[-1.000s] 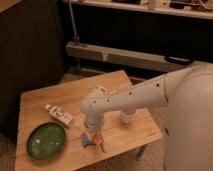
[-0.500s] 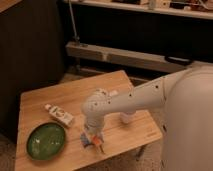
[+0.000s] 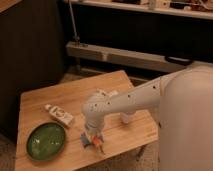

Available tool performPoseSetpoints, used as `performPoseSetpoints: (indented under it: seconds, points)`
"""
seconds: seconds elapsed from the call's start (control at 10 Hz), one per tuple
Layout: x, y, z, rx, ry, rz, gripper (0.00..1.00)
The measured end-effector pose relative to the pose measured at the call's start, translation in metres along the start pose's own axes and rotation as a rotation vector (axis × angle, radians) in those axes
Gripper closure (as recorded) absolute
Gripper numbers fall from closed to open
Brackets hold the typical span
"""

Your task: Place the pepper on the white sponge

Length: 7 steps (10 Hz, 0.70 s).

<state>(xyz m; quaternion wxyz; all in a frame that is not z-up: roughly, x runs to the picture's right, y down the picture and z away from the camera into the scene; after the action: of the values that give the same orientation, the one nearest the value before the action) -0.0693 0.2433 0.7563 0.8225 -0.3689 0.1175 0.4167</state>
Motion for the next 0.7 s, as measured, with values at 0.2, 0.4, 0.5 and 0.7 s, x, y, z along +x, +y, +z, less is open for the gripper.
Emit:
performPoseSetpoints:
  seconds: [0.2, 0.4, 0.5, 0.7]
  points:
    - [-0.0010, 0.0003, 0.0008, 0.003, -0.004, 0.001, 0.59]
    - [-0.0030, -0.0004, 0.0031, 0.003, -0.007, 0.008, 0.36]
    - [-0.0042, -0.0009, 0.0039, 0.003, -0.008, 0.010, 0.28]
    - [-0.0078, -0.0025, 0.0054, 0.004, -0.011, 0.016, 0.20]
